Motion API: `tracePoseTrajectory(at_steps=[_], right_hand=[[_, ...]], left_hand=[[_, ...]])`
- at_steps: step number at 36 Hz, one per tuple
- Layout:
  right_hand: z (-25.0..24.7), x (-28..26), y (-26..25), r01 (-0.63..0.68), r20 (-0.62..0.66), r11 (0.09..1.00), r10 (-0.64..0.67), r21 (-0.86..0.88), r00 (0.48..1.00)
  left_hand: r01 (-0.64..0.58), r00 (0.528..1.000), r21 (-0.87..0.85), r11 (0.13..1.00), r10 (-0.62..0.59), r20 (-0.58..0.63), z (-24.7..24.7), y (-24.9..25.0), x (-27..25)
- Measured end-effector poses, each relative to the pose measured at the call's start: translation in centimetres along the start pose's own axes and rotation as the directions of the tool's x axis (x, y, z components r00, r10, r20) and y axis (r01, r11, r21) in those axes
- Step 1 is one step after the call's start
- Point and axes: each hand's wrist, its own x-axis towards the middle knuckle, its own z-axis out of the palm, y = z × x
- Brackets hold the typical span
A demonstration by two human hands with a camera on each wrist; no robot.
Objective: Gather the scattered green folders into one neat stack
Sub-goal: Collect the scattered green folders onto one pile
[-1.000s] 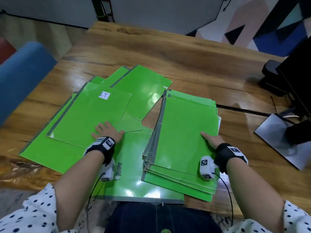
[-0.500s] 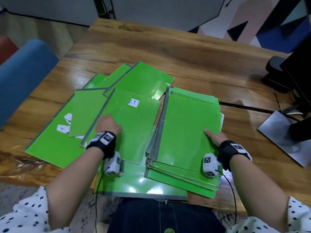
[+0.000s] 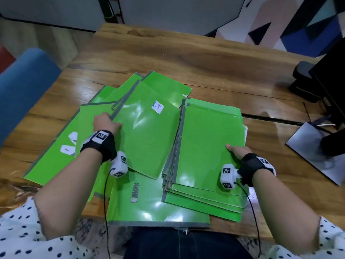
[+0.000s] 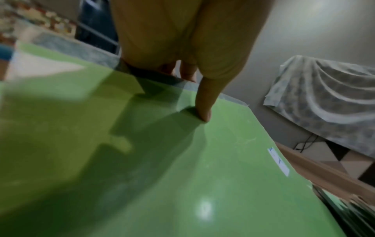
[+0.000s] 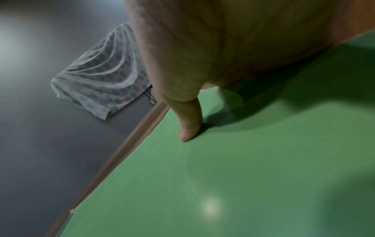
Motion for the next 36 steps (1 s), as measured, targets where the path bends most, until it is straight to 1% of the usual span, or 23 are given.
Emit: tracePoseTrajectory(at_steps=[2,4,8,10,12,15,17,23,28,30,33,36], right_hand=[[0.0,-0.1,-0.1,-0.019,0.002,0.999,0.019,0.030,1.000],[-0.1,-0.7,-0.6,-0.032,0.017,0.998,0.031,0.057,0.999],[-0.7,-0.1,-2.1,-0.002,0.016,0.999,0.001,0.042,1.000],[-0.9,0.5,-2.6,0.007,0.012,1.000,-0.007,0.018,1.000],[-1.1,1.0,-2.9,0.000,0.030,1.000,-0.001,0.014,1.000],[-1.2,1.7,-2.6,-0.015,0.038,1.000,0.014,0.017,0.999],[-1.2,2.0,-2.3,-0.010,0.025,1.000,0.010,0.010,1.000],[-1.0,1.3,-2.2,0.007,-0.001,1.000,-0.007,0.020,1.000],[-0.6,-0.5,-1.8,0.038,-0.070,0.999,-0.036,0.025,0.997],[-0.5,-1.4,-1.5,0.050,-0.096,0.999,-0.048,0.019,0.994],[-0.5,-2.5,-1.1,0.062,-0.087,0.996,-0.057,0.057,0.995],[-0.7,-3.4,-1.1,0.068,-0.070,0.992,-0.060,0.108,0.996]], left_hand=[[-0.040,0.999,0.066,0.997,0.040,0.004,-0.9,1.4,1.5],[-0.065,0.998,0.121,0.991,0.062,0.033,-1.5,2.9,3.0],[-0.092,0.995,0.204,0.975,0.080,0.067,-1.2,5.4,6.0],[-0.106,0.992,0.201,0.974,0.090,0.090,-0.4,6.0,7.3],[-0.099,0.990,0.161,0.982,0.081,0.116,0.3,6.1,8.5],[-0.092,0.982,0.120,0.988,0.070,0.178,1.2,5.4,9.9],[-0.085,0.980,0.090,0.992,0.067,0.186,1.7,4.8,10.4],[-0.086,0.980,-0.006,0.996,0.086,0.178,1.7,4.1,9.7],[-0.092,0.979,-0.041,0.995,0.098,0.181,-0.3,4.8,7.4],[-0.125,0.978,-0.001,0.992,0.124,0.168,-1.7,5.8,6.0],[-0.210,0.973,0.062,0.976,0.203,0.108,-3.9,7.9,3.8],[-0.319,0.948,0.149,0.936,0.318,0.032,-6.0,10.3,1.3]])
